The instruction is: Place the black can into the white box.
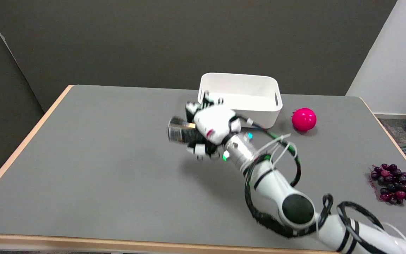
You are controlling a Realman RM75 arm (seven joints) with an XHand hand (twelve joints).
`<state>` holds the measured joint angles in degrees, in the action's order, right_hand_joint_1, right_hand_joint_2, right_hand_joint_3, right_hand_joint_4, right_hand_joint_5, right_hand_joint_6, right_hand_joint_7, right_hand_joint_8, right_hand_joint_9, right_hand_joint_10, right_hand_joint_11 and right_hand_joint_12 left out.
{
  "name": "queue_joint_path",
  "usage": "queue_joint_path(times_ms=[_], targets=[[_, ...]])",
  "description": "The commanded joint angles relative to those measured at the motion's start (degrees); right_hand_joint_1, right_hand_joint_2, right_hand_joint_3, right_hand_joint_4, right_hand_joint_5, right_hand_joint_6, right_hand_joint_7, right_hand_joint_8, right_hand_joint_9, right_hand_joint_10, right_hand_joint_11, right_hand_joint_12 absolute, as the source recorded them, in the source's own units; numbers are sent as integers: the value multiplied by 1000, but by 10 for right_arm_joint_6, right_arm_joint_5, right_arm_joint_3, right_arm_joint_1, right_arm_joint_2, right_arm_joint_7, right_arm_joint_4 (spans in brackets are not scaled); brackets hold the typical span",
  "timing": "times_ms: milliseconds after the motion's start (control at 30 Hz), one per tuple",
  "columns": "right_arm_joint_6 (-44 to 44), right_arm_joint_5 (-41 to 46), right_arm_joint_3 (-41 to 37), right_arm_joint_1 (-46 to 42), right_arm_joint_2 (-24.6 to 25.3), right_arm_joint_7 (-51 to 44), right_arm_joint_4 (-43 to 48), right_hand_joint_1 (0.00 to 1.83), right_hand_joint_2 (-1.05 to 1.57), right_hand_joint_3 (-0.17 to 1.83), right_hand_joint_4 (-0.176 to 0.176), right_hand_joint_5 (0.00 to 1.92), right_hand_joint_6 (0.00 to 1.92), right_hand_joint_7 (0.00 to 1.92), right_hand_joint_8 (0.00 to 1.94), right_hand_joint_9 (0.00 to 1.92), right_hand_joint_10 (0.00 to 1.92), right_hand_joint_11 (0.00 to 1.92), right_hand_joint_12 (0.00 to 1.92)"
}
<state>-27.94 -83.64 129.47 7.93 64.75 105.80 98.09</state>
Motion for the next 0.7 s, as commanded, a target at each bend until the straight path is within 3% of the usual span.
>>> queue_joint_path(times_ms=[33,567,700], targets=[[23,2,-130,158,-9,20,-50,1183,1122,350,-176,552,1466,814,1561,654,1358,143,1280],[38,195,-143,277,-9,21,-369,1194,1074,407,-176,577,1474,853,1488,679,1309,190,1296],[35,222,-136,280,-8,21,-404,1196,1070,412,-176,581,1472,857,1482,680,1306,191,1299]])
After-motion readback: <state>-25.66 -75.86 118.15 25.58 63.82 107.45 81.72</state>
